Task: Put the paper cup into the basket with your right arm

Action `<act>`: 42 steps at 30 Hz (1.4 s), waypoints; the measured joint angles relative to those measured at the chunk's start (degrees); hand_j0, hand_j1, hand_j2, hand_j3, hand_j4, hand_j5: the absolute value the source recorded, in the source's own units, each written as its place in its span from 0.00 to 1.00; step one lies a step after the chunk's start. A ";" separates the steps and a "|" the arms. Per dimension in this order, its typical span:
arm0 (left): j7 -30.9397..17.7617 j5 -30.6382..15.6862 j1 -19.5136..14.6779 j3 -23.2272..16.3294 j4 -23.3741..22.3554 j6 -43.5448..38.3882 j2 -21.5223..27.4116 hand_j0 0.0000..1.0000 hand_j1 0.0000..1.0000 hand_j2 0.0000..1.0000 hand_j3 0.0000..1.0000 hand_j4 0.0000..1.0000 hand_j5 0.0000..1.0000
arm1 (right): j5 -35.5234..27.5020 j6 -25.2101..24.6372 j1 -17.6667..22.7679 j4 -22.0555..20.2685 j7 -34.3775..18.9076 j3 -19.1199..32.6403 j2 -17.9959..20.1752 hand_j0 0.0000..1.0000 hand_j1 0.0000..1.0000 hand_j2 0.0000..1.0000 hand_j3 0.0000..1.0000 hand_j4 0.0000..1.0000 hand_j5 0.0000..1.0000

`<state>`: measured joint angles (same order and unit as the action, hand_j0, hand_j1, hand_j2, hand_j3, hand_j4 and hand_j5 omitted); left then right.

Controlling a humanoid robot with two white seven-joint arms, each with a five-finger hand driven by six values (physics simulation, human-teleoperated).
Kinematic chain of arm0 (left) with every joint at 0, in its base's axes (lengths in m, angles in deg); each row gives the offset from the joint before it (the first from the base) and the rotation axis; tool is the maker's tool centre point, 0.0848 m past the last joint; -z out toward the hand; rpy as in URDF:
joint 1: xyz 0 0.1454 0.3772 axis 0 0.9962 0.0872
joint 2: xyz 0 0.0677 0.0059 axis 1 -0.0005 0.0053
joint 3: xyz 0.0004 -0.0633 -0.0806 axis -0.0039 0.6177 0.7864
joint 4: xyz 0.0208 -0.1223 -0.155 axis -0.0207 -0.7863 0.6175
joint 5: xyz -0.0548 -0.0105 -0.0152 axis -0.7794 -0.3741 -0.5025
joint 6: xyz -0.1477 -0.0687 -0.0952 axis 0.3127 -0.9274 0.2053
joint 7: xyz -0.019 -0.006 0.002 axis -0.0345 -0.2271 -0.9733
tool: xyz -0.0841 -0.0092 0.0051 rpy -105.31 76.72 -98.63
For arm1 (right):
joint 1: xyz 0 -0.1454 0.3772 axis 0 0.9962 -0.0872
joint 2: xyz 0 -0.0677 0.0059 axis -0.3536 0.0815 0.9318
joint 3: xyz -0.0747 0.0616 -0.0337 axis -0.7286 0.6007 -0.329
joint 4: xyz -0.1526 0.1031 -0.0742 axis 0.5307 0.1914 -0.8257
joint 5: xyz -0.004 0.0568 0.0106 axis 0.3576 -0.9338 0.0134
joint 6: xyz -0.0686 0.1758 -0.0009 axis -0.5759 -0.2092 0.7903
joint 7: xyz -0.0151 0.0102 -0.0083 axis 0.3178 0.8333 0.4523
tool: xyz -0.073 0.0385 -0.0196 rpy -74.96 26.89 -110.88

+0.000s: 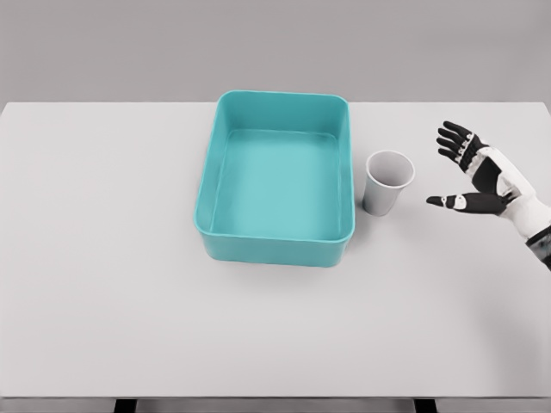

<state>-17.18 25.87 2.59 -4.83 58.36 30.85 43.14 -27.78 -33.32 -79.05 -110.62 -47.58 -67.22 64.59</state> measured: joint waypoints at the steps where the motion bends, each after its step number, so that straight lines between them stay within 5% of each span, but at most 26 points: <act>1: -0.01 0.00 0.00 0.00 0.01 -0.01 0.00 1.00 1.00 1.00 1.00 1.00 1.00 | 0.01 -0.07 -0.62 0.95 0.00 -0.68 -0.06 1.00 1.00 1.00 1.00 1.00 1.00; 11: -0.01 0.00 0.00 0.01 0.00 0.02 0.00 1.00 1.00 1.00 1.00 1.00 1.00 | 1.62 -0.84 -2.37 5.67 0.00 -3.71 -1.89 1.00 1.00 1.00 1.00 1.00 1.00; 42: -0.01 0.00 0.00 0.02 0.00 0.02 0.00 1.00 1.00 1.00 1.00 1.00 1.00 | 4.13 -0.79 -4.57 6.93 0.00 -5.39 -6.67 1.00 1.00 1.00 1.00 1.00 1.00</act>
<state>-17.20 25.87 2.59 -4.81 58.37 30.87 43.14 -23.65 -34.11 -83.62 -103.69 -47.58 -72.61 57.93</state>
